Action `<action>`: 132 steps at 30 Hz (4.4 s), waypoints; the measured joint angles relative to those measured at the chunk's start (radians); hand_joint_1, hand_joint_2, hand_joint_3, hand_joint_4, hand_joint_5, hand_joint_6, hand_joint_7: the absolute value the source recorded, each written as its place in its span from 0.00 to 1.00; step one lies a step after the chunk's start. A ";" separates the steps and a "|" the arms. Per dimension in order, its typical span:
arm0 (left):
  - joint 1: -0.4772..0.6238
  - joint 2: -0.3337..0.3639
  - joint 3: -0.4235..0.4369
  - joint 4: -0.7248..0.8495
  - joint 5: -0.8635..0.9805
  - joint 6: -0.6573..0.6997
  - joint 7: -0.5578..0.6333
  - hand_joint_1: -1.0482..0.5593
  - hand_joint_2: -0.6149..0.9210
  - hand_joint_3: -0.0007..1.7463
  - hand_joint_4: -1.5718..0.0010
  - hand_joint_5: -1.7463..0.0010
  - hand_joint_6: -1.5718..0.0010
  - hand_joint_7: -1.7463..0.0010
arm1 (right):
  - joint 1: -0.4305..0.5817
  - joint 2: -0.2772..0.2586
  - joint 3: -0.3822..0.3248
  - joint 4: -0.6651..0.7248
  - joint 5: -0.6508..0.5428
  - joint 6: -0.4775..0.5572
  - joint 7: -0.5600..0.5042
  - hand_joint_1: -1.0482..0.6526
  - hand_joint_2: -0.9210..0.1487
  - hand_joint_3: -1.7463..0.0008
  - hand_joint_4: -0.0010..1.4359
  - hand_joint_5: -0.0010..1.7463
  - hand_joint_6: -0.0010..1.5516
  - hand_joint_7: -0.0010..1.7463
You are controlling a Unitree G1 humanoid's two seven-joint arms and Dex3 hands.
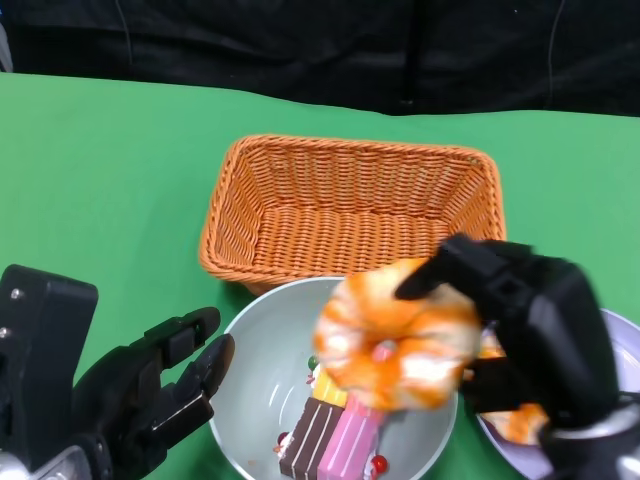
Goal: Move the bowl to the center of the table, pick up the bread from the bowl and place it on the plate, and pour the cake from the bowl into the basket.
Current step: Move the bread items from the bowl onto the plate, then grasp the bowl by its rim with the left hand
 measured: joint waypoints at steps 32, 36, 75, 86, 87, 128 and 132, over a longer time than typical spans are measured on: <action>-0.085 0.472 -0.203 0.659 0.731 -1.845 -0.184 0.44 0.96 0.02 0.91 0.45 0.65 0.90 | 0.248 -0.052 -0.332 -0.049 -0.003 0.194 0.224 0.62 0.64 0.23 0.67 1.00 0.51 0.97; -0.161 0.486 -0.206 0.797 0.885 -2.052 -0.111 0.43 0.95 0.01 0.83 0.53 0.61 0.92 | 0.241 -0.053 -0.330 -0.040 -0.022 0.274 0.290 0.57 0.49 0.37 0.60 0.90 0.61 0.56; -0.676 0.578 -0.902 1.144 2.011 -1.990 0.992 0.37 0.95 0.00 0.57 0.82 0.53 0.99 | 0.445 0.047 -0.196 -0.717 -0.477 0.661 1.146 0.14 0.00 0.89 0.13 0.10 0.12 0.00; -0.697 0.568 -0.954 1.179 1.928 -1.950 1.106 0.34 0.96 0.00 0.69 0.56 0.51 0.99 | 0.461 0.104 -0.232 -0.740 -0.456 0.630 1.146 0.18 0.00 0.90 0.14 0.12 0.13 0.01; -0.696 0.568 -0.954 1.179 1.919 -1.943 1.105 0.34 0.96 0.00 0.70 0.56 0.51 0.99 | 0.462 0.108 -0.235 -0.740 -0.456 0.628 1.146 0.18 0.00 0.90 0.14 0.12 0.13 0.01; -0.859 0.556 -1.220 1.281 2.103 -1.778 1.374 0.32 0.95 0.00 0.90 0.47 0.65 0.97 | 0.475 0.169 -0.258 -0.764 -0.441 0.585 1.168 0.19 0.00 0.90 0.11 0.16 0.14 0.01; -0.887 0.537 -1.260 1.313 2.103 -1.790 1.408 0.37 0.94 0.00 0.86 0.48 0.62 0.96 | 0.476 0.176 -0.258 -0.769 -0.443 0.585 1.170 0.19 0.00 0.90 0.11 0.16 0.14 0.01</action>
